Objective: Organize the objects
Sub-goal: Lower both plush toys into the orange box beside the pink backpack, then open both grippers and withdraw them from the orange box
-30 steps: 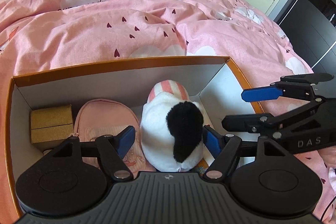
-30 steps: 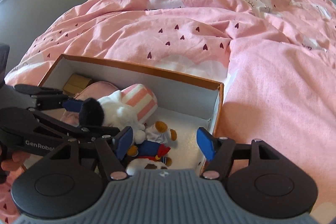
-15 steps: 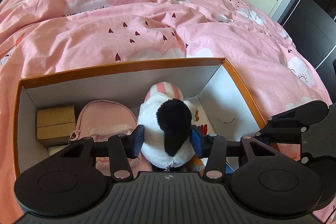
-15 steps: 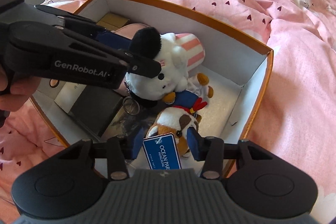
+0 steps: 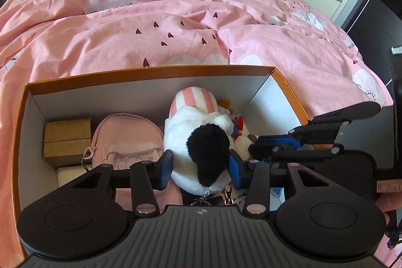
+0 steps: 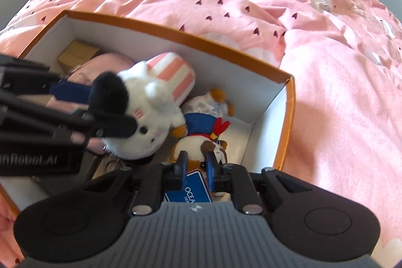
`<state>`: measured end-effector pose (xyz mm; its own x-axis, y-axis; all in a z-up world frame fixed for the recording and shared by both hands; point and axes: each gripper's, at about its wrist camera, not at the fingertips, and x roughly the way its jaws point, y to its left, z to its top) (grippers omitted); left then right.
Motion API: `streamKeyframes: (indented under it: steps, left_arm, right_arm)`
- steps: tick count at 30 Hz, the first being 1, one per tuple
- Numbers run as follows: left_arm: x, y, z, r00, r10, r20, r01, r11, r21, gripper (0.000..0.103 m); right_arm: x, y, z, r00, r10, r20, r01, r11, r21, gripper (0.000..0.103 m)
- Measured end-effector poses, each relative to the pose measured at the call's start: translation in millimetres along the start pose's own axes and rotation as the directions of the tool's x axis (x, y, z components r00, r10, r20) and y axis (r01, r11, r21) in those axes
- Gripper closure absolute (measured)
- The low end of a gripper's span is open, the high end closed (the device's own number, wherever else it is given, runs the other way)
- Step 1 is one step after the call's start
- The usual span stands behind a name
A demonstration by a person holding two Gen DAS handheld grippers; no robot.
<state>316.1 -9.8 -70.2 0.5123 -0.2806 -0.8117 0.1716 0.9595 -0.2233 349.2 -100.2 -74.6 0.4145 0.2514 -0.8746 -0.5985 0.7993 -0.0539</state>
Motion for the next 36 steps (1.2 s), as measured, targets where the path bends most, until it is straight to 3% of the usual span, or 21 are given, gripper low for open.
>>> streamKeyframes:
  steps: [1, 3, 5, 9, 12, 17, 21, 24, 26, 30, 33, 36]
  left_arm:
    - [1.5, -1.7, 0.0, 1.0, 0.007, -0.008, -0.007, 1.0, 0.006, 0.052]
    - [5.4, -4.2, 0.3, 1.0, 0.02, -0.021, -0.02, 1.0, 0.009, 0.052]
    - [8.0, -4.3, 0.3, 0.999, 0.024, -0.03, -0.024, 1.0, 0.001, 0.052]
    - [5.5, -1.2, -2.3, 1.0, 0.016, -0.025, -0.016, 1.0, -0.01, 0.053]
    - [3.6, 2.2, -1.9, 1.0, 0.009, -0.025, -0.01, 0.999, -0.034, 0.053]
    - [3.5, 0.4, -3.7, 1.0, 0.024, -0.014, -0.025, 0.998, -0.059, 0.053]
    - [2.7, -0.3, -8.6, 0.999, 0.043, 0.013, -0.041, 0.992, -0.122, 0.054]
    - [3.8, 2.3, -13.1, 0.999, 0.044, 0.03, -0.038, 0.983, -0.18, 0.054]
    - [3.9, 4.5, -15.7, 0.998, 0.04, 0.038, -0.031, 0.978, -0.206, 0.055]
    - [-0.9, 14.9, -16.6, 0.998, 0.016, 0.055, -0.001, 0.965, -0.261, 0.055]
    - [-1.1, 16.1, -17.6, 0.998, 0.012, 0.054, 0.003, 0.967, -0.253, 0.055]
    - [3.6, 10.7, -18.2, 0.999, 0.024, 0.045, -0.014, 0.975, -0.221, 0.056]
  right_arm:
    - [0.5, -2.2, 1.6, 1.0, -0.023, 0.012, 0.023, 1.0, 0.005, 0.103]
    - [1.8, -7.6, 5.6, 0.994, -0.105, 0.035, 0.105, 0.994, -0.002, 0.103]
    - [0.9, -15.4, 8.5, 0.997, -0.066, 0.033, 0.065, 0.998, 0.012, 0.103]
    - [-9.1, -18.1, 10.0, 0.998, 0.051, 0.049, -0.048, 0.998, -0.047, 0.091]
    - [-12.9, -4.2, 4.3, 0.994, 0.111, 0.013, -0.108, 0.983, -0.15, 0.073]
    - [-2.0, 19.8, -1.3, 0.998, 0.056, -0.011, -0.056, 0.944, -0.324, 0.064]
    - [8.1, 27.1, 0.5, 1.0, -0.001, -0.007, -0.002, 0.925, -0.381, 0.058]
    - [14.2, 23.3, 1.9, 0.999, -0.043, -0.027, 0.032, 0.944, -0.328, 0.059]
    - [12.1, 18.3, 4.3, 0.998, -0.059, -0.039, 0.048, 0.969, -0.244, 0.067]
    - [2.3, 11.0, 2.1, 0.992, -0.128, -0.003, 0.128, 0.991, -0.042, 0.071]
    - [-2.9, 1.9, -2.0, 0.992, -0.124, 0.035, 0.122, 0.991, 0.049, 0.071]
    - [-3.3, -5.9, 1.9, 0.997, -0.062, 0.053, 0.058, 0.996, 0.067, 0.072]
